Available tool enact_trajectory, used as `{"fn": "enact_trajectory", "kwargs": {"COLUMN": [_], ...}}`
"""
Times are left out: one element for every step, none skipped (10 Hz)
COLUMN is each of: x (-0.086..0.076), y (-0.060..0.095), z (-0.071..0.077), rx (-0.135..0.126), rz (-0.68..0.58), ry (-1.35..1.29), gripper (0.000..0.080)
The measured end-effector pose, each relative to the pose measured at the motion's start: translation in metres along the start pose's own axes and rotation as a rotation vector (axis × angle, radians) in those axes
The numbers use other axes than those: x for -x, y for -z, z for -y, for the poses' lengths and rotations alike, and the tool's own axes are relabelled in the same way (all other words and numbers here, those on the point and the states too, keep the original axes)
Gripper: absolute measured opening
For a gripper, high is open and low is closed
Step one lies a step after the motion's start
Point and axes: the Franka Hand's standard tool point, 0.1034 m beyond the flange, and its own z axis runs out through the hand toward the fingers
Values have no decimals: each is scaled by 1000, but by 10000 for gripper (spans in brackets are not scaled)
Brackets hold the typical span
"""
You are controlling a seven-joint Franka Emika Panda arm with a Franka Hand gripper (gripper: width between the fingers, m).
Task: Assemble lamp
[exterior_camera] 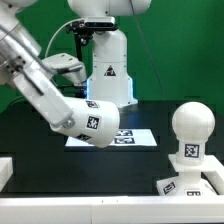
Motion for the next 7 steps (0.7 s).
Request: {"fn": "enact_trajectory", "kwargs": {"x": [15, 31, 44, 52, 50, 52, 55], "y": [17, 32, 37, 39, 36, 32, 31], "z": [18, 37, 51, 66, 71, 73, 81], "rx": [-5, -17, -12, -24, -53, -60, -80], "rz": [-82, -174, -222, -270, -330, -365, -423], "ry": [25, 51, 45, 54, 73, 75, 90], "gripper": [47, 47, 47, 47, 47, 47, 47]}}
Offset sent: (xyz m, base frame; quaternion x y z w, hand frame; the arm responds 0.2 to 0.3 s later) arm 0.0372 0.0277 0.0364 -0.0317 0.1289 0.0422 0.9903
